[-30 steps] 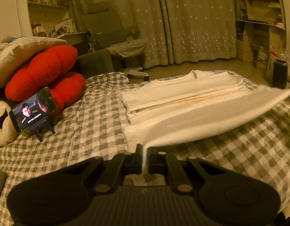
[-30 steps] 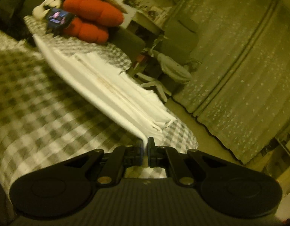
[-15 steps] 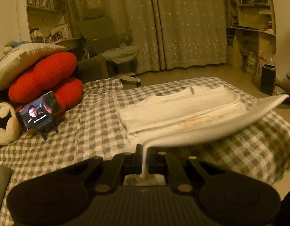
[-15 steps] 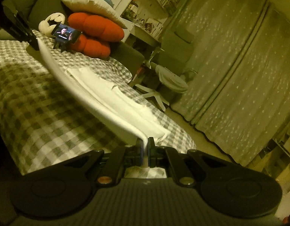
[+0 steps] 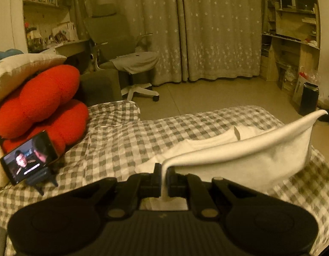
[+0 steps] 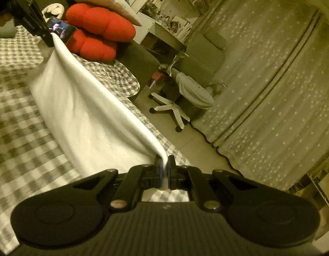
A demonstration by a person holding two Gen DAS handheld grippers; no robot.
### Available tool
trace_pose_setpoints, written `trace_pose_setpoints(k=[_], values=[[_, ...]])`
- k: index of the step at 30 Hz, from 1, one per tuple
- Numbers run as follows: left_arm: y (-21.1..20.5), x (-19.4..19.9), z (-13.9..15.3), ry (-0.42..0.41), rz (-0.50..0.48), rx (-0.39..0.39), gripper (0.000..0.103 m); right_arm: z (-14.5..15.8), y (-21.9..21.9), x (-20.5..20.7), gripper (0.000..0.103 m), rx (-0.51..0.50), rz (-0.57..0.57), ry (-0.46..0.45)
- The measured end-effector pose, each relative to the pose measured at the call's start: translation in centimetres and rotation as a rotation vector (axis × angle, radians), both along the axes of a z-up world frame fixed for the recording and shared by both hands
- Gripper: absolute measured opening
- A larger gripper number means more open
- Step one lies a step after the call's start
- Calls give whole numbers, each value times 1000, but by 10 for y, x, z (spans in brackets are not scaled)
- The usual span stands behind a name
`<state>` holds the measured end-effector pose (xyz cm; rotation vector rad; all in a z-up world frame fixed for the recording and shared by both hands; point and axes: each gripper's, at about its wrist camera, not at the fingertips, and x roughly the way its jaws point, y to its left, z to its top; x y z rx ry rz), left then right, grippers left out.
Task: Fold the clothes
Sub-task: 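Lift the shirt end with both grippers and fold it over the rest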
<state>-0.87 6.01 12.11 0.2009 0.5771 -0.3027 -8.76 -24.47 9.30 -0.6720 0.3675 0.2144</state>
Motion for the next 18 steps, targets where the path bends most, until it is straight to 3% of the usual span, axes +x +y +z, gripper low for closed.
trace_pose_setpoints(k=[12,18], values=[[7,97,-28,177,13,-92,5,-6,-18,87,4,155,-14,176],[3,127,-45,240,-5,-91,5,-18,-25,119,4,211,-41,262]])
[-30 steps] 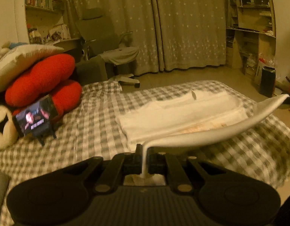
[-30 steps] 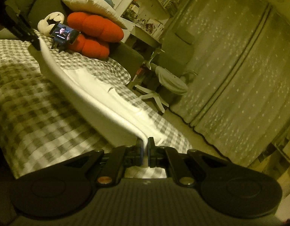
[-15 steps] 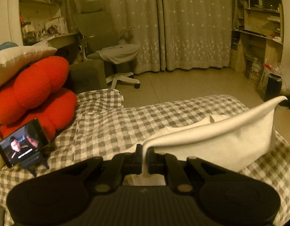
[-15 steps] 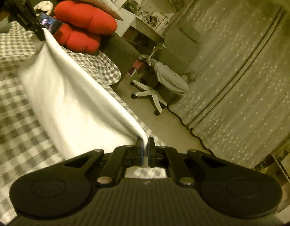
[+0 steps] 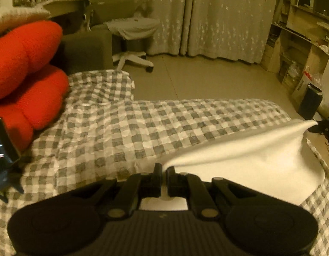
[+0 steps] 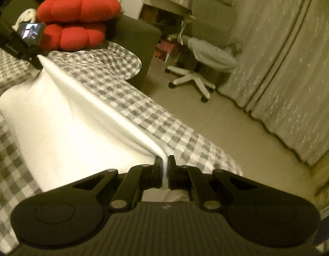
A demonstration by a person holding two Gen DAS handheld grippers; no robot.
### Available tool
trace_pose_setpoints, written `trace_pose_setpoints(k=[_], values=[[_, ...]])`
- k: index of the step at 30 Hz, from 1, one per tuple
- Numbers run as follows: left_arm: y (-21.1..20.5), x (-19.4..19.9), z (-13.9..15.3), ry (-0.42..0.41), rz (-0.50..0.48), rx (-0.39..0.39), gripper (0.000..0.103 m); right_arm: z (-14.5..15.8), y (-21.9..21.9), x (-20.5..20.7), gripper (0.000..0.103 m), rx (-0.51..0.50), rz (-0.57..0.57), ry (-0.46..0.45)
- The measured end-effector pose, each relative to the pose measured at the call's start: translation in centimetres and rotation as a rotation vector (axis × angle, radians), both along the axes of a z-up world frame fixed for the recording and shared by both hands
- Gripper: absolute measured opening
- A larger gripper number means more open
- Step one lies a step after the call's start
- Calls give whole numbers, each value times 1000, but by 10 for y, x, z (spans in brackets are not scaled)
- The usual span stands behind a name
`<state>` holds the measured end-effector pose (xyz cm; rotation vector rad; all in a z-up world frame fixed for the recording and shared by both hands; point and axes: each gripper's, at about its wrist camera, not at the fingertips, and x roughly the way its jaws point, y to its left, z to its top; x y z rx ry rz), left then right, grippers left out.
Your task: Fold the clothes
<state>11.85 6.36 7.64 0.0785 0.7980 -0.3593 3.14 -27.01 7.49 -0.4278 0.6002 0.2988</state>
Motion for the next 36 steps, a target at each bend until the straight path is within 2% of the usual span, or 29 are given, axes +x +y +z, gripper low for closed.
trace_pose_setpoints(k=[4,7,9,11,14,17,20,23,24,25,27,36], values=[[8,19,-10,49,-24,-59,6,-7,-5,20,4,41,-18,54],[19,30,-17,84,-20,-118,14,-10,-11,30,6,92,-36,80],[26,34,-20,98,-14,-163,24,-12,-16,35,8,142,-52,98],[31,36,-23,102,-12,-195,29,-15,-22,41,9,192,-67,115],[35,41,-29,119,-6,-239,30,-18,-30,48,10,266,-91,142],[41,47,-34,129,-1,-289,30,-22,-38,56,15,341,-114,168],[50,53,-41,153,16,-347,38,-22,-45,59,18,403,-132,180],[54,55,-44,159,12,-369,43,-22,-53,62,28,464,-150,191],[55,55,-45,160,13,-374,47,-21,-55,63,39,484,-156,195],[56,56,-47,166,17,-374,50,-21,-58,64,41,505,-162,198],[59,59,-50,175,27,-364,62,-21,-63,66,41,545,-174,206],[64,61,-49,168,41,-406,66,-22,-82,74,41,715,-228,236]])
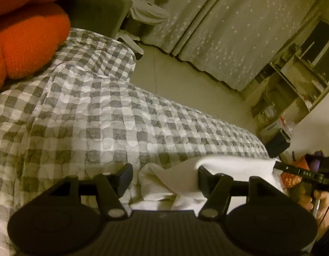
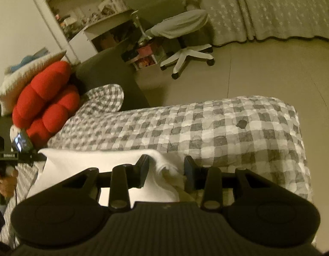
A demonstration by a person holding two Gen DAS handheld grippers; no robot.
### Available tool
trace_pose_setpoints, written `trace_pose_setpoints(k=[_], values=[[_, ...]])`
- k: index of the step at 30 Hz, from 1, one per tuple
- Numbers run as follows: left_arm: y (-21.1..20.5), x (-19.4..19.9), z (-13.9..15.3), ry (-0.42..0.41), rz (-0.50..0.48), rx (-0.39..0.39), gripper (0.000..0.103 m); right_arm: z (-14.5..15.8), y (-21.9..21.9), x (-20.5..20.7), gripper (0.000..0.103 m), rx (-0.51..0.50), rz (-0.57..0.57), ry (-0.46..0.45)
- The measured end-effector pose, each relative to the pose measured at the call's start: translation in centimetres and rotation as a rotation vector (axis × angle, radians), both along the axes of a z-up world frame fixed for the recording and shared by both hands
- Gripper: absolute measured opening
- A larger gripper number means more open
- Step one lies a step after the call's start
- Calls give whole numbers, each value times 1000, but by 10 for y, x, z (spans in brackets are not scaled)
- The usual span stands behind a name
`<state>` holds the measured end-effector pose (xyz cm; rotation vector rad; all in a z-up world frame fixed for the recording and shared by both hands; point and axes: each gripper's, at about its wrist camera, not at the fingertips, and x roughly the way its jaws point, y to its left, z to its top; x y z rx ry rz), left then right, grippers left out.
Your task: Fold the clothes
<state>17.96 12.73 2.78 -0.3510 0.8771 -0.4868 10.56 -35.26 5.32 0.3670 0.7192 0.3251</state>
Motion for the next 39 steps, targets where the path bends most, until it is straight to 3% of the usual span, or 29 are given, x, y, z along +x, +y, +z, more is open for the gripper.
trace_pose_setpoints(k=[5,7,9,15,19,27,37,39], values=[[4,3,-2,16,23,49,85,-5,-1,4,41,31,-21,12],[1,2,1,-3,22,87,86,-8,0,5,41,15,-26,22],[0,0,7,-30,22,73,86,-9,-2,6,41,36,-43,23],[25,4,7,-26,108,-83,87,-11,-7,7,41,95,-93,21],[21,2,6,-47,100,-47,87,-10,-1,7,38,57,-101,7],[25,-18,9,-165,37,-72,87,-4,-7,-5,42,47,-19,-72],[-1,-29,-2,-288,-65,-23,85,-15,-2,-10,48,-30,114,-145],[-9,-28,-4,-291,-74,4,68,-17,-1,-10,48,-33,111,-148]])
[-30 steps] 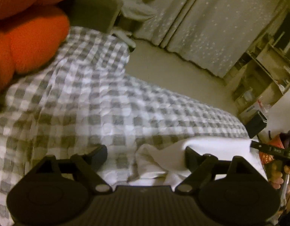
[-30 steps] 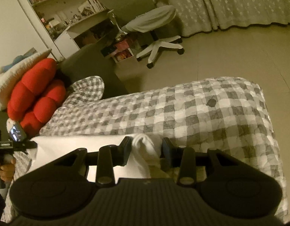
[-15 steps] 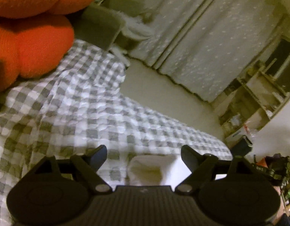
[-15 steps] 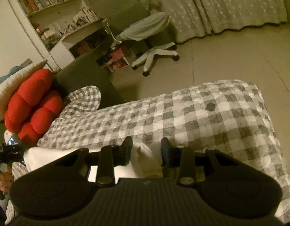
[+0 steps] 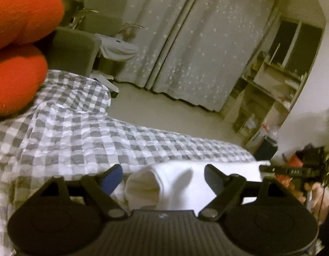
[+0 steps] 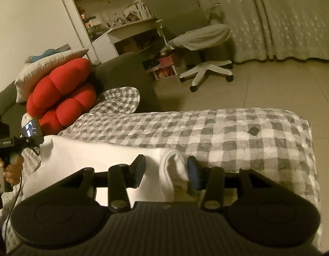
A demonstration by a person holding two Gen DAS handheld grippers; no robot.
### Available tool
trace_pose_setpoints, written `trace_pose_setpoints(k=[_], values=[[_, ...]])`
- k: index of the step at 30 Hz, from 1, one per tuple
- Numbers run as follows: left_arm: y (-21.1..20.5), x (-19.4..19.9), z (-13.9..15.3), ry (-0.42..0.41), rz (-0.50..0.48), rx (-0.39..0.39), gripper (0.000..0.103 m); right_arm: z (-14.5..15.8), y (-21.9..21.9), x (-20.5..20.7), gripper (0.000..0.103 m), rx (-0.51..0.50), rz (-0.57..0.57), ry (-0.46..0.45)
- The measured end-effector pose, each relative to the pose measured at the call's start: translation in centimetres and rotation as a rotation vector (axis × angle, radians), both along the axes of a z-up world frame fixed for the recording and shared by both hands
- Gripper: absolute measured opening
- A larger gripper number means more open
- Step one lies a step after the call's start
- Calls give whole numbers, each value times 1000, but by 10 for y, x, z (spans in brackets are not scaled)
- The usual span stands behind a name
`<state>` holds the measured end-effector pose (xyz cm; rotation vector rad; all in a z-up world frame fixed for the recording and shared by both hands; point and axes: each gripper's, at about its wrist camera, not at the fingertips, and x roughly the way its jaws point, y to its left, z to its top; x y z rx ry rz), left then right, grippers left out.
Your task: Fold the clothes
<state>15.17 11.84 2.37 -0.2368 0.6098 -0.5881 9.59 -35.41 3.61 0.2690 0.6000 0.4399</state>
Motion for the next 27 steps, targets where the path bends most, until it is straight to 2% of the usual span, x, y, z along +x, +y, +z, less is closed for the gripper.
trace_pose_setpoints(k=[2,3,4,5,6,8,12,16,22,24,27], values=[[-5,4,-3,17,9,22,49,-2,0,1,43,2,-5,-1],[-7,6,-4,23,12,27,43,2,0,-4,34,-1,-3,-15],[-8,6,-5,24,9,34,36,6,1,-10,19,-5,1,-31],[-10,6,-5,23,4,46,24,11,2,-16,16,-9,4,-48],[-12,6,-4,21,1,62,18,16,3,-22,13,-13,8,-64],[-14,3,1,13,4,72,12,25,5,-34,12,-22,15,-98],[-8,-19,16,-15,19,70,9,44,10,-58,12,-38,29,-164],[0,-53,42,-38,35,29,8,63,14,-81,11,-54,43,-230],[19,-137,87,-140,38,-99,8,104,23,-174,10,-21,99,-436],[22,-162,92,-154,32,-134,8,102,18,-195,10,6,87,-453],[18,-183,91,-144,23,-128,8,97,12,-217,10,31,67,-462]])
